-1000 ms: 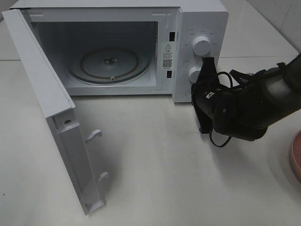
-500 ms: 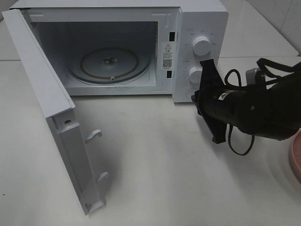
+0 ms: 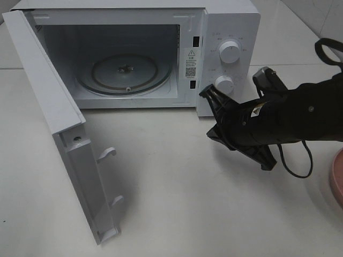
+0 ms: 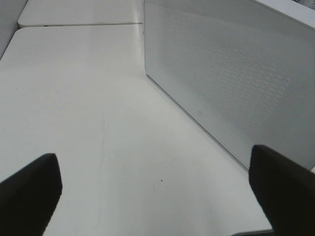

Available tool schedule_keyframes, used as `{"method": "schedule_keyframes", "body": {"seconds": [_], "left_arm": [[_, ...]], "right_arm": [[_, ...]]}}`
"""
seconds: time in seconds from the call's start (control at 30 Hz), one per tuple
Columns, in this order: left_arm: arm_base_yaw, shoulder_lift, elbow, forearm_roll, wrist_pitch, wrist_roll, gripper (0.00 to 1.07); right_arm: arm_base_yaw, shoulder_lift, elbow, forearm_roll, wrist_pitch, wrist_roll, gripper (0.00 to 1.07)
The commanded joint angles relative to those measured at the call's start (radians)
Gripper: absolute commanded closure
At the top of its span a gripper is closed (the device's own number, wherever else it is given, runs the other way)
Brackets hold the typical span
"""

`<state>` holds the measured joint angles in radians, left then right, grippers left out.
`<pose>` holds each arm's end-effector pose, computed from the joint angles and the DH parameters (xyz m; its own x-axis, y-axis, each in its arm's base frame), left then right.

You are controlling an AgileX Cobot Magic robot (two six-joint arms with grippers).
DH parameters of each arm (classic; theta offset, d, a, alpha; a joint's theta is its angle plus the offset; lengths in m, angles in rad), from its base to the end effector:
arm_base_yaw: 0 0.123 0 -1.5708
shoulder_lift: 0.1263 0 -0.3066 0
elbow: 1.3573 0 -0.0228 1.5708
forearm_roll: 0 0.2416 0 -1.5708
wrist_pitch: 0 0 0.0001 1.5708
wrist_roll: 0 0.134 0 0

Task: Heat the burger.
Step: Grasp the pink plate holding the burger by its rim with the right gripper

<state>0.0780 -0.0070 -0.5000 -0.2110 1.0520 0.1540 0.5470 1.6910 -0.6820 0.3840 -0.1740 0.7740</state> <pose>0.0036 -0.0242 0.2565 -0.4272 0.0141 -0.9040 0.1075 0.9936 -0.0353 0.2913 0.1673 0.1494 -0.6766 0.6557 -0.3351 0.3434 0.6835 0.6441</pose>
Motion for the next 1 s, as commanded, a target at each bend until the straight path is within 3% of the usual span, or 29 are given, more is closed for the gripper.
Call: {"method": "schedule_keyframes", "body": {"seconds": [0.03,0.37,0.7,0.9,0.93,0.97,1.0], "left_arm": [[0.001,-0.023,0.003,-0.006,-0.013,0.001,0.09],[0.001,-0.023,0.003,-0.006,-0.013,0.001,0.09],[0.001,-0.023,0.003,-0.006,-0.013,0.001,0.09],[0.001,-0.023,0.003,-0.006,-0.013,0.001,0.09],[0.001,-0.023,0.003,-0.006,-0.013,0.001,0.09],[0.001,-0.023,0.003,-0.006,-0.013,0.001,0.09],[0.001,-0.023,0.003,-0.006,-0.013,0.001,0.09]], "right_arm": [[0.0,-0.026,-0.026,-0.016,0.113,-0.149,1.04],[0.0,-0.04,-0.145,-0.071,0.551,-0.651,1.0],[0.0,-0.041,-0.243,-0.18,0.847,-0.672,0.94],[-0.018,-0.132,-0.263,-0.261,0.921,-0.667,0.82],[-0.026,-0.152,-0.263,-0.269,0.926,-0.656,0.73],[-0.026,-0.152,-0.263,-0.269,0.926,-0.656,0.73],[-0.044,-0.187,-0.263,-0.288,0.943,-0.649,0.61]]}}
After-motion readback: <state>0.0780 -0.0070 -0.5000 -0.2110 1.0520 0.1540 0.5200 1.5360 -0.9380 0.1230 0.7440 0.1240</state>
